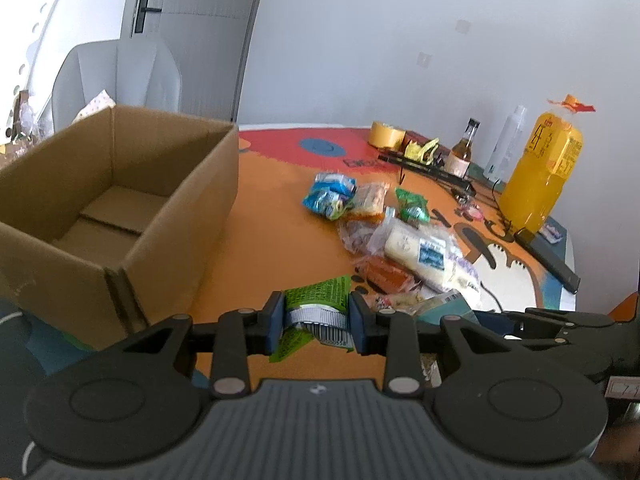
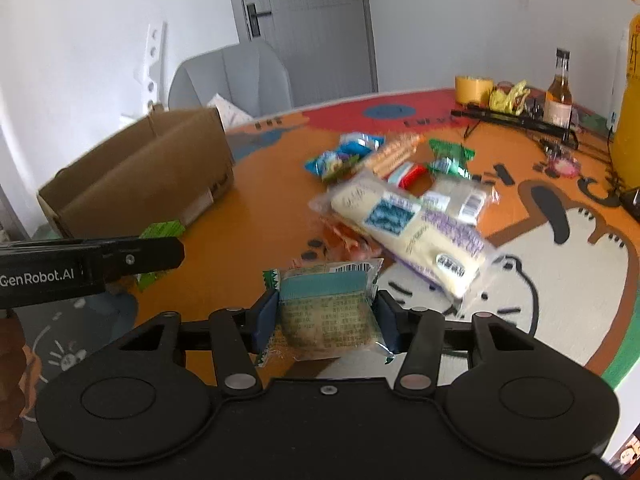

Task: Organize snacks
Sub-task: 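Carry both snacks over the cardboard box and open both grippers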

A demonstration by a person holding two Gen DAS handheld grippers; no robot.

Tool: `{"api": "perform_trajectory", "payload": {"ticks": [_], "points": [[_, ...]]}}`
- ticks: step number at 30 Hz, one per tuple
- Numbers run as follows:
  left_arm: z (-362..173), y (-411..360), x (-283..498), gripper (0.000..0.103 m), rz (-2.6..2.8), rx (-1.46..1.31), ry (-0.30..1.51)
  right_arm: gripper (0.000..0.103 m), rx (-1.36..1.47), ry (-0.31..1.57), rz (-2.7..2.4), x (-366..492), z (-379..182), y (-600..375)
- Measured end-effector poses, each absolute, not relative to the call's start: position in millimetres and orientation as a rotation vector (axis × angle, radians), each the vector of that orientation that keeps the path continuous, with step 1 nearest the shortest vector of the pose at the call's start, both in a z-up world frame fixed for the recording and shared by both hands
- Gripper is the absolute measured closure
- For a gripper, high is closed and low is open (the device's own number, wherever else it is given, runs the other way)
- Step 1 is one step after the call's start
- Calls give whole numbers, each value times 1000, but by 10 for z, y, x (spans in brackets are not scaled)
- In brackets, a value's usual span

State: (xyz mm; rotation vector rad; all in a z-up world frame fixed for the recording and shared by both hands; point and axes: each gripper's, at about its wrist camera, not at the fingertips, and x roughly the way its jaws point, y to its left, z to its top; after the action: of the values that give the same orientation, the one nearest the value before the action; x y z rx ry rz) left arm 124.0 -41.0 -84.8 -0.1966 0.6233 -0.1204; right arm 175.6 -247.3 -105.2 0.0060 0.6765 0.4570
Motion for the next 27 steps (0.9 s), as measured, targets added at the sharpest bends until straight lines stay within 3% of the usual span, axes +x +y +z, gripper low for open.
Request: {"api": "perform_trajectory", "payload": {"ticks": [27], "points": [[-77, 269, 1155, 70, 14, -174, 445, 53, 6, 526, 635, 1923, -377, -1862]]}}
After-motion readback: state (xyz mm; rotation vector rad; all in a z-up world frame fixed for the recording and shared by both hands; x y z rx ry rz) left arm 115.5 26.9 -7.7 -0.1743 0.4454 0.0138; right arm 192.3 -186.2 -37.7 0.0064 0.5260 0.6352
